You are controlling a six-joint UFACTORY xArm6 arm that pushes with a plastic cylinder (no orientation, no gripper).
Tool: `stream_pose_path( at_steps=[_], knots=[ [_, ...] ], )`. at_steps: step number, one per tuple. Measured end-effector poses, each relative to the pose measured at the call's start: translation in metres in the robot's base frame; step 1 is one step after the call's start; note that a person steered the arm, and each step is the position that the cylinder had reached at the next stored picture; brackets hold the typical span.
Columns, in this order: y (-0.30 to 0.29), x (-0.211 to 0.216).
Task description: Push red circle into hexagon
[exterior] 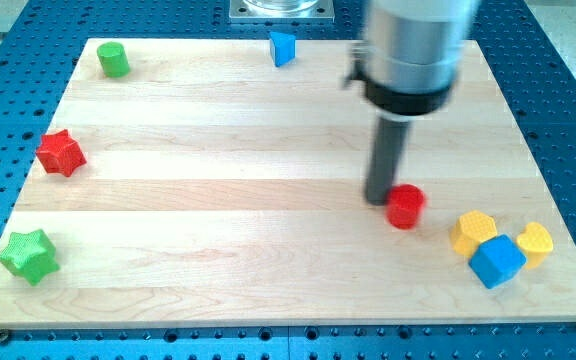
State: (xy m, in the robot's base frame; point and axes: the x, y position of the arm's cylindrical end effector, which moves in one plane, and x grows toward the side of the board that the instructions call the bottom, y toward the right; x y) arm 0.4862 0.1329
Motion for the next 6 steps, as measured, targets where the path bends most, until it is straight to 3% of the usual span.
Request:
stream_pose_path(
  at_steps=[1,4,6],
  knots=[
    [-0.003,-0.022],
    [0.009,0.022],
    [0.04,0.008]
  ],
)
